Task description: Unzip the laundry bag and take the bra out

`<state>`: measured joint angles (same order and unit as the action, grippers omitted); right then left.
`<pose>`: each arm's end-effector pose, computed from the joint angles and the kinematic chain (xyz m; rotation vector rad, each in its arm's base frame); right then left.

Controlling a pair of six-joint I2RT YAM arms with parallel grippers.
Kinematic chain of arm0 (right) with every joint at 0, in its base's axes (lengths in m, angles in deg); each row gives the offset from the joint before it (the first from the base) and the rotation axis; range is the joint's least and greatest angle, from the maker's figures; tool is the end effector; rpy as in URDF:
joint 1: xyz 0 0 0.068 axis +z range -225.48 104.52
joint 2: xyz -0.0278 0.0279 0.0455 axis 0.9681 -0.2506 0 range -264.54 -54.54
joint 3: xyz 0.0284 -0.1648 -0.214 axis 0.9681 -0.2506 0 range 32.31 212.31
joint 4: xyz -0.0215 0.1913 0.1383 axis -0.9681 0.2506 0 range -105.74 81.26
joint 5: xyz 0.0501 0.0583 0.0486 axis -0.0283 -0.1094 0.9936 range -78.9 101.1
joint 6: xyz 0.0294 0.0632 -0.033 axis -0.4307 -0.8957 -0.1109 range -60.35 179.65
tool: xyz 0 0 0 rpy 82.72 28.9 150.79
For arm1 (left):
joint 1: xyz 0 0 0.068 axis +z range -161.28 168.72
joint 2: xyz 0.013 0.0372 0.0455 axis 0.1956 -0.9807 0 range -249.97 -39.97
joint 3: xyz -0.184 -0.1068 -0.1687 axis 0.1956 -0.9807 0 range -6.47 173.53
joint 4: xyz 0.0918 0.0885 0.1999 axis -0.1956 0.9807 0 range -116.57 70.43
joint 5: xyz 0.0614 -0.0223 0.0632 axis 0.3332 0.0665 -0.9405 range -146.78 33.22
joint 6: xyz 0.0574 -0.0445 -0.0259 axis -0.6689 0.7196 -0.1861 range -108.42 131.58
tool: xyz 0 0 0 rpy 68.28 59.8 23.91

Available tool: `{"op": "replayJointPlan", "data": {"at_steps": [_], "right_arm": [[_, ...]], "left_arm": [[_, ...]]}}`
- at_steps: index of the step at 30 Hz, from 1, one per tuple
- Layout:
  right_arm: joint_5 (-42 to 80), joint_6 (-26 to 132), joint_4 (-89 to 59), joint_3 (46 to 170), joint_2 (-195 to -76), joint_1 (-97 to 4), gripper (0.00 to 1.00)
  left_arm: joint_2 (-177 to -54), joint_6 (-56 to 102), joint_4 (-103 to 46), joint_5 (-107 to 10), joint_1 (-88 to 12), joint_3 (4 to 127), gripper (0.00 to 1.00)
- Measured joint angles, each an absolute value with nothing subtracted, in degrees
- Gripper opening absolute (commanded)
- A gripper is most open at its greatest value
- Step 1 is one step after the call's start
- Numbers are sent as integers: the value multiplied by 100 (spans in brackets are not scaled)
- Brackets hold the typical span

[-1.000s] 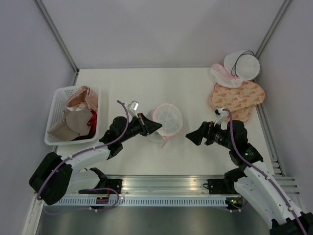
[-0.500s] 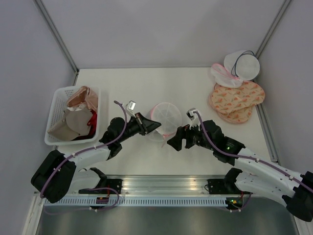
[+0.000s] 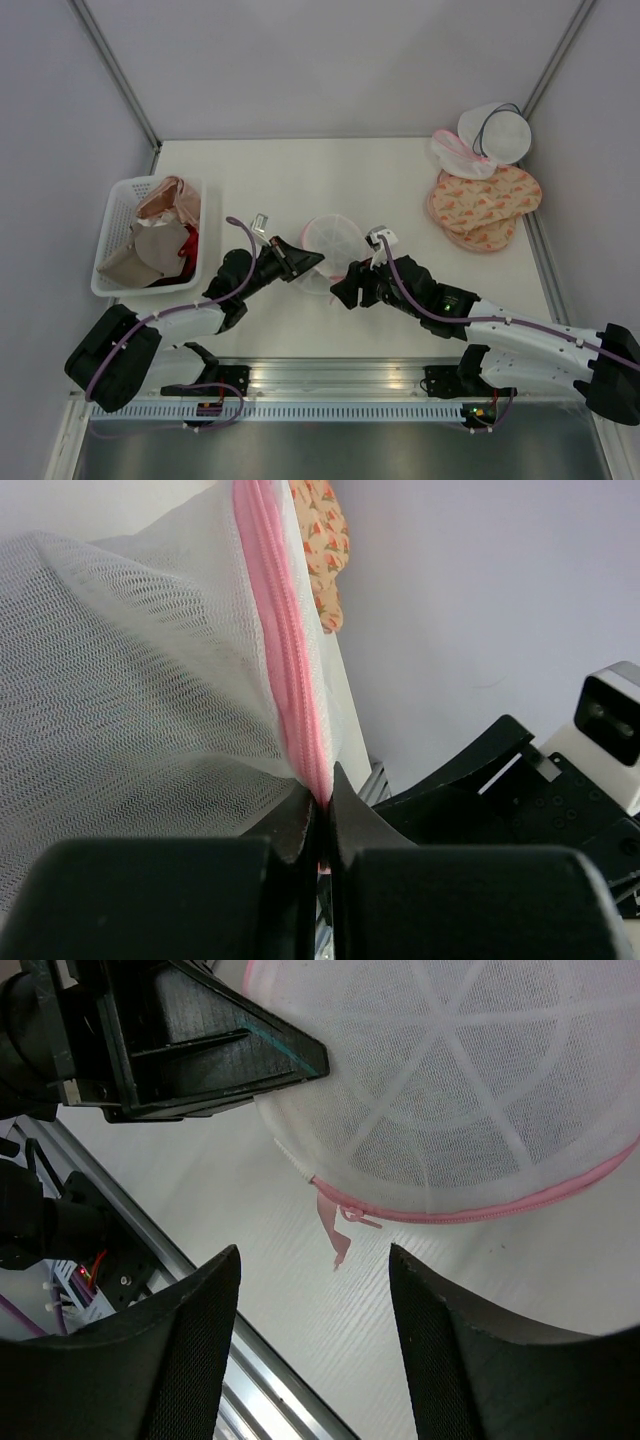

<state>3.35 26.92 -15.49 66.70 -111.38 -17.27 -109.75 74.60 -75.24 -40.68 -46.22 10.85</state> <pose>0.1285 0.1906 0.2517 -0.3664 2.0439 0.8860 0.1921 -0.1562 0.2139 -0.2121 1.8617 -1.4839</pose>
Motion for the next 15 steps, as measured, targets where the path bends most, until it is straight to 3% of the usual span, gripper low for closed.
{"op": "replayJointPlan", "data": {"at_steps": [15], "right_arm": [[-6,2482,-1977,6587,-11369,-1580,61]], "left_arm": [[-10979,8127,-8063,-4097,-4593,841,2]]}}
